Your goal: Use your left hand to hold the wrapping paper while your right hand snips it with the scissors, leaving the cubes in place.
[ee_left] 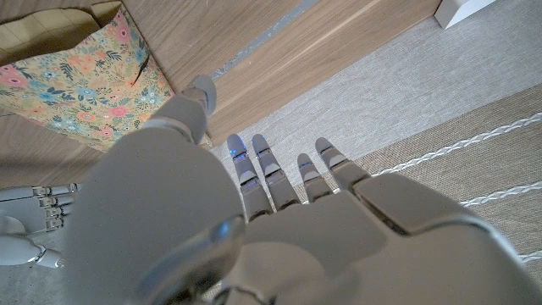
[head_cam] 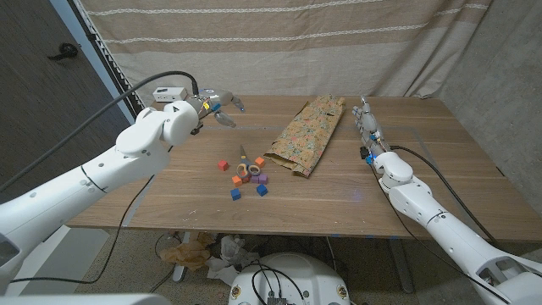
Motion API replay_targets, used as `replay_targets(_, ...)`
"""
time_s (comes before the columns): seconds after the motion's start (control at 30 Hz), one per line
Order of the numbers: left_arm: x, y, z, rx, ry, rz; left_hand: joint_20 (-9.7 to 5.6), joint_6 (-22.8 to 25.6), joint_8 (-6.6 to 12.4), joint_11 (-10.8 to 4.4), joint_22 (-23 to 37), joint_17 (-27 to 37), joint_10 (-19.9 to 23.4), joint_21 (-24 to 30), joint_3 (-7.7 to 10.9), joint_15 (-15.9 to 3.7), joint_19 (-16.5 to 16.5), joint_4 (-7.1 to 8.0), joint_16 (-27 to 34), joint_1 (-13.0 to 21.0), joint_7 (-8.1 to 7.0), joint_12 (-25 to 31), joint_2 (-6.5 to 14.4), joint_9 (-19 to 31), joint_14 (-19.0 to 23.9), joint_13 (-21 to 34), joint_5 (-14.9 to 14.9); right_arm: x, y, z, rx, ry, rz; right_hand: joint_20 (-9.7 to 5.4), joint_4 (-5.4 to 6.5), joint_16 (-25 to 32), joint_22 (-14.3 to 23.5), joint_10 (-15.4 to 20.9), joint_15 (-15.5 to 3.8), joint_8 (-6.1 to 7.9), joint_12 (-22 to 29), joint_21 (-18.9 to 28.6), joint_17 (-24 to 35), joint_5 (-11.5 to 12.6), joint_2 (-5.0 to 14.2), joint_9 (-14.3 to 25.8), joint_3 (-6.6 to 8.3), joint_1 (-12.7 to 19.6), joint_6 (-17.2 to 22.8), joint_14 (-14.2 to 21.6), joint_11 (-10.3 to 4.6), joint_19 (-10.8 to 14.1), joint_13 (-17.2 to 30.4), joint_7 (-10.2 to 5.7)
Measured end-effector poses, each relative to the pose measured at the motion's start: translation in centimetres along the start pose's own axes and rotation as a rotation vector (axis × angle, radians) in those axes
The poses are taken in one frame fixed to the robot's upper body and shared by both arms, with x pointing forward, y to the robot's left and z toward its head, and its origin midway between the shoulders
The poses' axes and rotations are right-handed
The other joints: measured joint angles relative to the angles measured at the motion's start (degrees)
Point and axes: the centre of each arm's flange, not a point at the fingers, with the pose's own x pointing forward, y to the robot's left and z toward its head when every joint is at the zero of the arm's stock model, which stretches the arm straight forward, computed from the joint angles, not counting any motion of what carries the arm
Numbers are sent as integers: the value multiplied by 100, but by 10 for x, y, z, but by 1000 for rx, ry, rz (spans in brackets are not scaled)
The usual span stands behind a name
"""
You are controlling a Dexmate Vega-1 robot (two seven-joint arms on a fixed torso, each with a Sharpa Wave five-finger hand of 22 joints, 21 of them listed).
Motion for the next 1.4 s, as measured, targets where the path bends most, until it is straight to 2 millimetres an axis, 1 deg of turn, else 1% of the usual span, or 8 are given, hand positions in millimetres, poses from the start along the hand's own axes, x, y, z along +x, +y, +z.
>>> replay_targets(0.07,0,-2,0,-4,-4,-3,0,18,0,0,-9,-4,0,0,0,0,0,0,0,71,-11,0,71,22,0,0,0,-1,0,0,1,-1,-3,0,0,0,0,0,0,0,0,0,0,4,0,0,0,0,0,0,0,0,0,0)
replay_targets(0.17,0,-2,1,-8,-8,-2,0,193,75,0,-17,-17,0,0,32,0,0,-32,2,146,-1,0,143,64,0,0,-22,-2,1,0,2,-1,-3,0,0,0,0,0,0,0,0,0,0,4,0,0,0,0,0,0,0,0,0,0)
replay_targets(0.23,-1,-3,1,-12,-8,-2,-21,272,129,-6,-17,-17,34,0,32,-1,-21,-32,25,203,3,0,112,92,25,23,-40,-3,-1,0,2,-2,-15,0,0,0,0,0,0,-22,-23,0,0,4,0,0,0,0,0,0,0,0,0,0)
replay_targets(0.63,-13,-1,-1,-19,16,26,-21,547,265,-9,-16,0,238,0,32,-1,-20,-32,51,346,11,44,195,159,104,55,-65,-9,-5,-1,13,-7,-45,6,-25,0,0,0,0,-22,-23,0,0,4,23,0,-25,23,0,0,0,-5,0,0)
replay_targets(0.9,-21,-4,-2,0,47,52,-20,784,433,-13,-16,-1,344,0,183,-4,-20,-23,51,570,0,79,408,256,168,79,-87,-11,-6,-3,22,-5,-56,31,-25,0,-1,0,0,-22,-23,0,0,4,45,0,-25,45,0,0,0,-31,0,0)
replay_targets(0.97,-23,-6,-2,6,57,58,-20,792,463,-30,-16,19,362,0,183,-32,-20,-23,51,610,-9,87,414,265,196,97,-87,-11,-5,-3,25,-4,-58,31,-25,0,-1,0,0,-22,-23,0,0,4,45,0,-25,45,0,0,0,-31,0,0)
replay_targets(1.03,-24,-6,-3,9,62,61,-20,853,471,0,-16,26,393,0,201,-9,-20,-41,51,610,-9,87,413,265,219,106,-87,-11,-5,-3,27,-4,-58,30,-25,0,-1,0,0,-22,-23,0,0,3,45,0,-25,45,0,0,0,-30,0,0)
replay_targets(1.4,-27,-11,-5,10,89,60,-20,875,471,0,-16,26,392,23,207,8,-20,-48,51,611,11,87,412,265,235,106,-87,-11,-4,-5,31,-1,-63,30,-25,0,-1,0,0,-22,-23,0,0,3,45,0,-25,45,0,0,0,-30,0,0)
